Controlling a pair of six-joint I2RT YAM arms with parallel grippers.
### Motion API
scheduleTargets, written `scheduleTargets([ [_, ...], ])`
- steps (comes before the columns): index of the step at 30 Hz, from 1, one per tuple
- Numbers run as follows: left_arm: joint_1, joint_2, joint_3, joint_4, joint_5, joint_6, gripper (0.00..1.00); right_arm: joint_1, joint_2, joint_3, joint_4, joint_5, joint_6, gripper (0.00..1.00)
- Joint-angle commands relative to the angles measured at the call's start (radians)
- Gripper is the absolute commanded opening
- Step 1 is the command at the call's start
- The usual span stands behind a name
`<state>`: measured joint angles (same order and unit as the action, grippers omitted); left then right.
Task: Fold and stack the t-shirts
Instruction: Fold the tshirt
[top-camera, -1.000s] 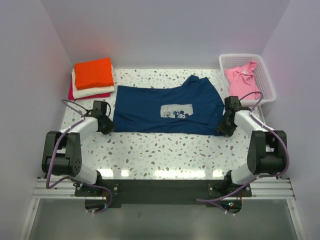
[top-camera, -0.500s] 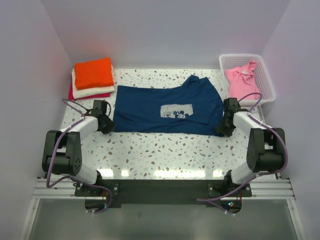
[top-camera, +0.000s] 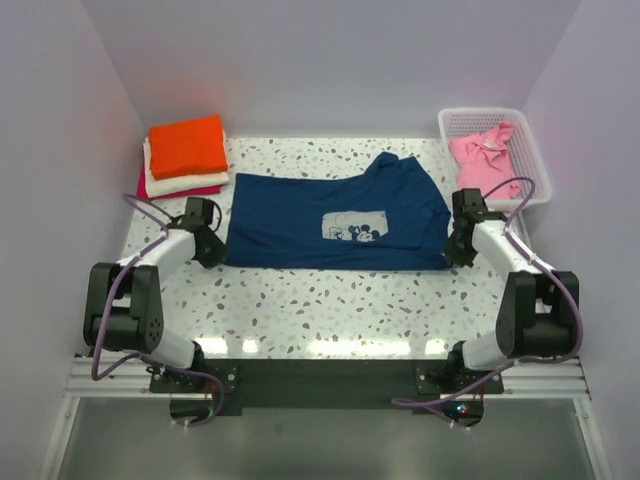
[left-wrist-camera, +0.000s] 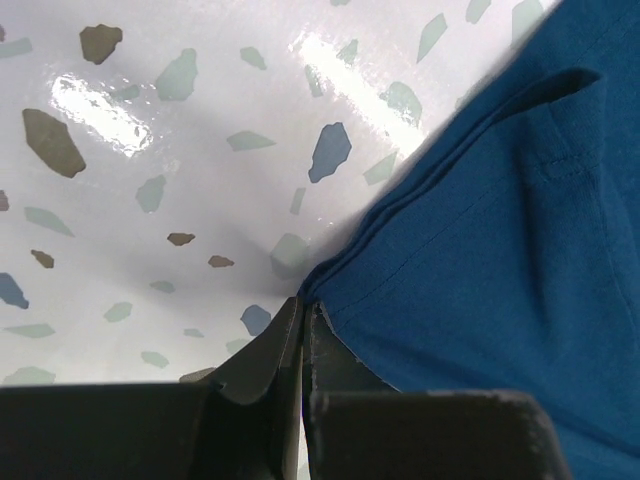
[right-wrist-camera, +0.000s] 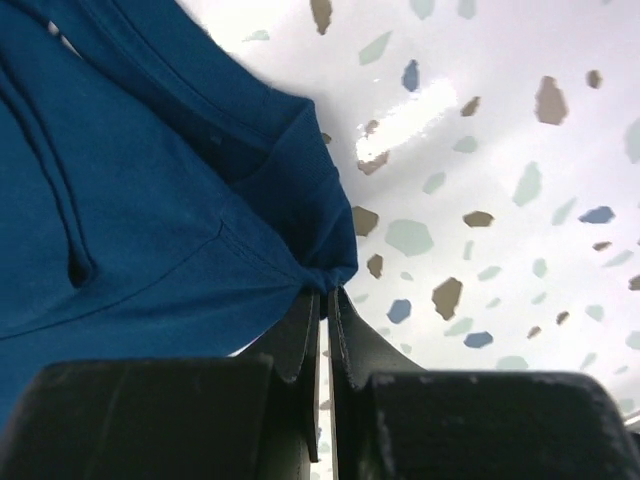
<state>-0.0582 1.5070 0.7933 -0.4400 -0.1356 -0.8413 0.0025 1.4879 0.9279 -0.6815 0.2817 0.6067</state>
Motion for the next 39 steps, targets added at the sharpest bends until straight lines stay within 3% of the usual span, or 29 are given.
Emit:
scheduleTargets([
  [1,0.014,-0.057,0.038,-0.063,-0.064,0.033,0.0,-0.036,-0.077,0.035,-0.095,0.083,-0.019,0.0],
  [19,0.021,-0.332,-0.224,-0.128,-0.006,-0.038,0.0,-0.078,-0.241,-0.155,-0.141,-0.091,0.05,0.0],
  [21,0.021,-0.353,-0.244,-0.129,0.002,-0.045,0.1,-0.079,-0.255,-0.162,-0.142,-0.101,0.056,0.05],
  [22,0.021,-0.382,-0.259,-0.126,0.007,-0.045,0.25,-0.078,-0.262,-0.167,-0.141,-0.11,0.056,0.09],
  [25,0.021,-0.465,-0.272,-0.123,0.017,-0.033,0.54,-0.079,-0.278,-0.164,-0.142,-0.141,0.045,0.24],
  [28,0.023,-0.53,-0.243,-0.131,0.016,-0.01,0.66,-0.078,-0.291,-0.164,-0.122,-0.168,0.019,0.35],
  [29,0.021,-0.557,-0.23,-0.129,0.019,0.013,0.67,-0.076,-0.305,-0.162,-0.122,-0.176,0.007,0.36],
  [30,0.021,-0.57,-0.209,-0.111,0.03,0.042,0.67,-0.076,-0.328,-0.158,-0.119,-0.18,-0.005,0.45],
  [35,0.02,-0.512,-0.148,-0.079,0.062,0.094,0.67,-0.036,-0.405,-0.117,-0.101,-0.21,-0.03,0.57],
  [39,0.02,-0.443,-0.129,-0.036,0.083,0.1,0.65,0.189,-0.341,0.009,-0.136,-0.08,0.024,0.58],
])
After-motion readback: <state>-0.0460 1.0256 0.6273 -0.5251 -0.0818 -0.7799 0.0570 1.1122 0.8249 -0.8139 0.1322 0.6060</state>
